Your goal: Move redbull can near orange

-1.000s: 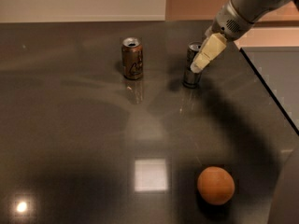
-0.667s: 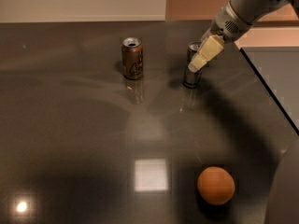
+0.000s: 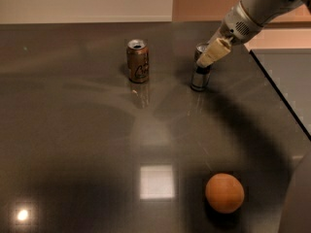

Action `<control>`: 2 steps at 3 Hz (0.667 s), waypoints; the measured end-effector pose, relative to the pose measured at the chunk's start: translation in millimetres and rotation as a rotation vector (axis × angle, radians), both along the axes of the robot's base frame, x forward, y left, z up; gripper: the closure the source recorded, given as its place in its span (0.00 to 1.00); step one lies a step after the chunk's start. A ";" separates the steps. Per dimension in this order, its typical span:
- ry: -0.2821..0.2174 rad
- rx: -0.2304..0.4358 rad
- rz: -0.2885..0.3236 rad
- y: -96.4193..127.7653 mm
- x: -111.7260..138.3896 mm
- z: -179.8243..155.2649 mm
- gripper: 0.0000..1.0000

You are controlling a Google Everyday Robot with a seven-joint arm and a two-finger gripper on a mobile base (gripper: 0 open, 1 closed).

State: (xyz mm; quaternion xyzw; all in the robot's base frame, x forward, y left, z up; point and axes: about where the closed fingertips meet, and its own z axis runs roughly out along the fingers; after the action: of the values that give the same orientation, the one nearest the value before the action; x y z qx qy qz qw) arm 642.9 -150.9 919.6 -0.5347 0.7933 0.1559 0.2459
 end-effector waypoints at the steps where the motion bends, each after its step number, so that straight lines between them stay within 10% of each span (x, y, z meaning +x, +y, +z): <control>1: -0.022 0.020 0.014 -6.3 -12.9 13.9 0.88; 2: -0.041 0.044 0.025 -19.4 -39.4 30.7 1.00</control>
Offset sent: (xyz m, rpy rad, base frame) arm -0.0818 -0.0434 0.0544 0.0668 -0.0598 0.0334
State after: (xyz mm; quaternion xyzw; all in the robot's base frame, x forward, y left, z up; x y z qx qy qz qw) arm 603.5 -170.3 950.3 -0.5424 0.7777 0.1653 0.2716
